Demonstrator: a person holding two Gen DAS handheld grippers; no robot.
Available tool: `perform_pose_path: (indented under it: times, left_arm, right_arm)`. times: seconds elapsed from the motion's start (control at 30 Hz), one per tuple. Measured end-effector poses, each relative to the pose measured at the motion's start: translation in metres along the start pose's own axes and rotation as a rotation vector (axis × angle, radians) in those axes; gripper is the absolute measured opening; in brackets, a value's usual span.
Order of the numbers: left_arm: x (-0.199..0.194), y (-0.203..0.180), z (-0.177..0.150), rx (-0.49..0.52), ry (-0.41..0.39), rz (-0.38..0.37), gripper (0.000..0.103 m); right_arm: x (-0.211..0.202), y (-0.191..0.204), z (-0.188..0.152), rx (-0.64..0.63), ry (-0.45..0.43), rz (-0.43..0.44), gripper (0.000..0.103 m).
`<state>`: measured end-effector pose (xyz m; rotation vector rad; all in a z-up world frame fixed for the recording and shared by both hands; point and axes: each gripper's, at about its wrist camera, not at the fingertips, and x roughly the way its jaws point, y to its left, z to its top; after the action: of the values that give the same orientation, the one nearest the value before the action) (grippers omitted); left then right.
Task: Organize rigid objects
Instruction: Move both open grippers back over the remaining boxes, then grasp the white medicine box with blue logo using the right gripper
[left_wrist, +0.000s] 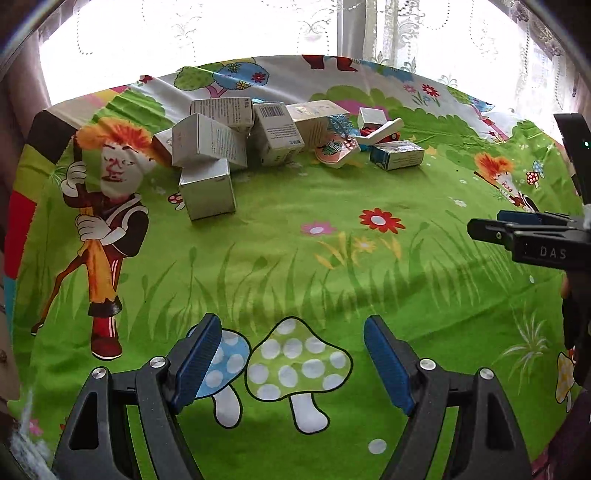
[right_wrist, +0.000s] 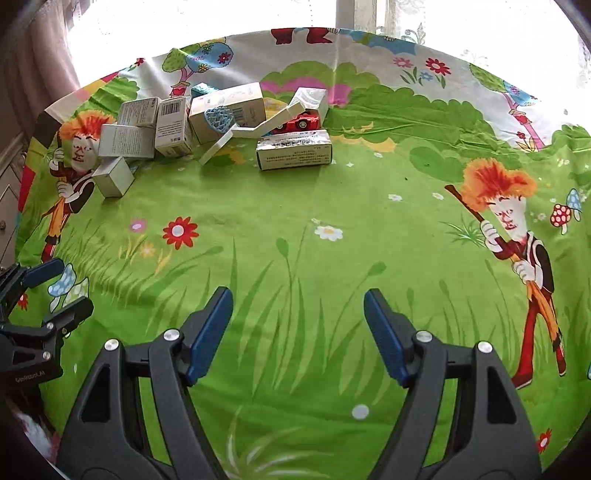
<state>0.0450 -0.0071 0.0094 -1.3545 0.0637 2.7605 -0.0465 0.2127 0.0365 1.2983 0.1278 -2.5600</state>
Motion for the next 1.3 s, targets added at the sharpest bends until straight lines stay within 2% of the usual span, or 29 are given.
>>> perform_pose_path:
  times: [0.13,0.27,0.33,0.4,0.57,0.6,0.63,0.7,0.77,0.83,0.93,0.97,1.0,1.07,1.17,1.2,1.27,1.3]
  left_arm:
    - [0.0,0.008,-0.004,-0.035,-0.008,-0.077,0.084]
    - [0.0,0.009,-0.004,-0.058,-0.016,-0.109,0.088]
    - [0.001,0.01,-0.003,-0.061,-0.014,-0.127,0.092]
    - [0.002,0.009,-0.001,-0.059,-0.01,-0.147,0.097]
    - [0.004,0.002,0.001,-0.033,0.005,-0.134,0.101]
    - [0.004,0.002,0.001,-0.03,0.006,-0.132,0.101]
    - [0.004,0.001,0.001,-0.028,0.007,-0.131,0.101]
    - [0.004,0.001,0.0,-0.026,0.009,-0.133,0.102]
    - [0.007,-0.001,0.002,-0.022,0.011,-0.13,0.102]
    - [0.008,-0.004,0.003,-0.011,0.018,-0.118,0.103]
    - [0.012,-0.015,0.005,0.036,0.05,-0.054,0.103]
    - [0.013,-0.02,0.008,0.053,0.061,-0.044,0.103]
    - [0.017,-0.024,0.014,0.058,0.074,-0.064,0.103]
    - [0.028,-0.035,0.034,0.084,0.085,-0.07,0.103]
    - [0.055,-0.051,0.07,0.137,0.033,-0.058,0.103]
    - [0.071,-0.055,0.084,0.136,0.039,-0.035,0.103]
    - [0.096,-0.056,0.114,0.067,0.079,-0.09,0.103]
    - [0.106,-0.057,0.13,0.053,0.079,-0.072,0.103]
  right_arm:
    - [0.039,0.0,0.035,-0.076,0.003,-0.046,0.076]
    - [0.069,-0.014,0.067,-0.22,-0.015,0.058,0.08]
    - [0.084,-0.022,0.084,-0.261,-0.005,0.087,0.091]
    - [0.1,-0.029,0.1,-0.28,0.017,0.15,0.096]
    - [0.117,-0.029,0.121,-0.388,0.012,0.232,0.097]
    - [0.117,-0.028,0.12,-0.397,0.007,0.248,0.093]
    - [0.112,-0.027,0.118,-0.416,-0.007,0.273,0.072]
    - [0.1,-0.025,0.11,-0.435,-0.019,0.312,0.037]
    - [0.085,-0.019,0.089,-0.479,-0.011,0.328,0.037]
    - [0.066,-0.014,0.063,-0.512,-0.032,0.294,0.037]
    - [0.036,-0.02,0.023,-0.473,-0.043,0.239,0.037]
    - [0.026,-0.024,0.01,-0.456,-0.042,0.222,0.037]
    - [0.017,-0.028,-0.002,-0.436,-0.044,0.203,0.037]
    - [0.0,-0.035,-0.025,-0.39,-0.045,0.173,0.036]
    - [-0.015,-0.033,-0.044,-0.352,-0.063,0.127,0.036]
    - [-0.014,-0.028,-0.045,-0.343,-0.068,0.122,0.036]
    - [-0.015,-0.025,-0.042,-0.332,-0.069,0.104,0.036]
    - [-0.014,-0.023,-0.041,-0.333,-0.069,0.095,0.037]
